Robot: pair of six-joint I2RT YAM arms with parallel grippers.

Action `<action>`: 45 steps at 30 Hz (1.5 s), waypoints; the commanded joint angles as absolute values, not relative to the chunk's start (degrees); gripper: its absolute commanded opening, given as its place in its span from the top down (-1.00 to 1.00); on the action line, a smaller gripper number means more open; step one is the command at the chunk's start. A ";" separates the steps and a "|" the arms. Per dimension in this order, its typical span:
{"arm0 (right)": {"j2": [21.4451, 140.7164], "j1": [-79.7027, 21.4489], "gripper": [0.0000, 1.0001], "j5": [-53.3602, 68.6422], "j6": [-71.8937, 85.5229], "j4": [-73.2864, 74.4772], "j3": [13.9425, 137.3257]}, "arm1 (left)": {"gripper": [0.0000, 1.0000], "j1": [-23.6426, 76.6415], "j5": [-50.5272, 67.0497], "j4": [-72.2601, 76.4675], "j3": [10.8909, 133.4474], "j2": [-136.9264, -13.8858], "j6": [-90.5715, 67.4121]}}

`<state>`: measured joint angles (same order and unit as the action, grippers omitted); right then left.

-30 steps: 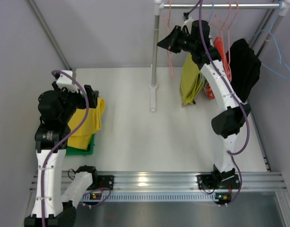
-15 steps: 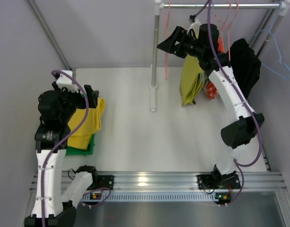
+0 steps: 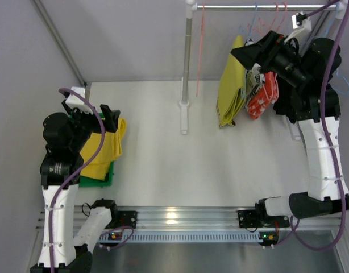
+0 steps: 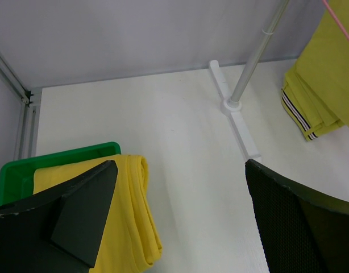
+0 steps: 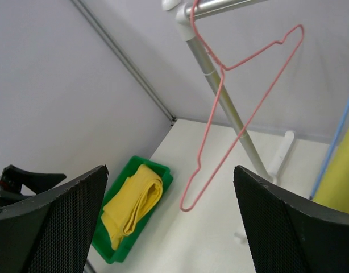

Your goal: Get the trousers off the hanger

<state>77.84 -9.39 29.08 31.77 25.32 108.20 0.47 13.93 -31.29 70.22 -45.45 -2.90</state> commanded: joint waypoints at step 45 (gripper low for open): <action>97.21 0.44 0.05 47.55 53.35 0.61 102.13 | -0.98 0.35 14.50 -27.86 70.49 -48.08 -4.39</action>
<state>97.19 1.02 46.28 52.12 5.34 100.92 0.47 14.28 -30.85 70.22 -48.16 -4.16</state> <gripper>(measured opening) 0.481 0.990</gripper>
